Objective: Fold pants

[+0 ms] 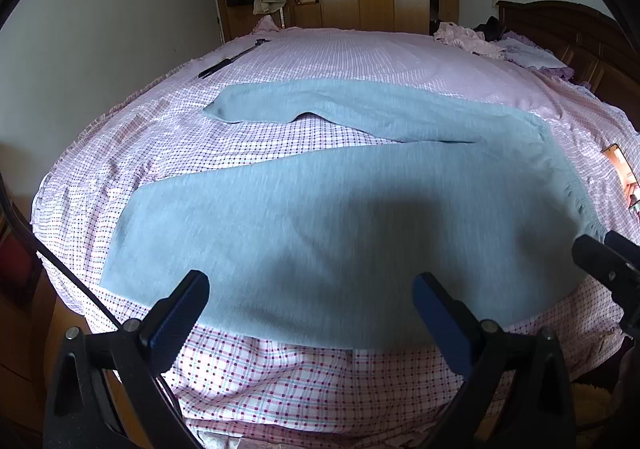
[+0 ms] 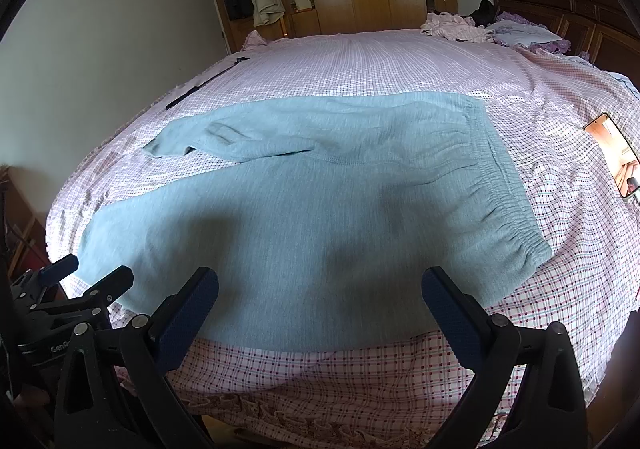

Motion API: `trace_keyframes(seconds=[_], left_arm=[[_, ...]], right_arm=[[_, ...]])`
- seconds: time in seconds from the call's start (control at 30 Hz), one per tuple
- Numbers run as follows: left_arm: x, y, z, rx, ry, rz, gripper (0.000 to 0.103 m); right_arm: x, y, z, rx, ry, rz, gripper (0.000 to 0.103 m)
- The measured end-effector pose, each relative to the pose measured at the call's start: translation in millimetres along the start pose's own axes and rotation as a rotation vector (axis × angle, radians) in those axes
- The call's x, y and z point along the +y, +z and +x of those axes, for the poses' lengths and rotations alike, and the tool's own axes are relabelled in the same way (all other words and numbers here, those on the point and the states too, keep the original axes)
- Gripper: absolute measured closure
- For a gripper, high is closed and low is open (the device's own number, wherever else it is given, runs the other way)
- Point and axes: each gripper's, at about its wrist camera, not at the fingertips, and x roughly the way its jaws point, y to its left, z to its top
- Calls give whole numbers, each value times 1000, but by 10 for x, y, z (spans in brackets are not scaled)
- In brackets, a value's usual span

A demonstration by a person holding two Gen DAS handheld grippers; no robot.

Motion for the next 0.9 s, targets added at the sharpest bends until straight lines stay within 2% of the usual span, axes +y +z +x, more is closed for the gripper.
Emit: trace_keyframes(seconds=[0.43, 0.67, 0.77, 0.9], left_arm=[[10, -7, 41, 9, -2, 4, 0], [-40, 13, 75, 21, -25, 38, 0], [-64, 100, 143, 38, -52, 81, 0], [-51, 206, 272, 77, -64, 86, 0]], right_arm=[[31, -12, 33, 10, 4, -14, 5], [-1, 66, 79, 23, 18, -25, 5], [-23, 134, 105, 25, 17, -36, 5], [-74, 240, 171, 43, 27, -47, 5]])
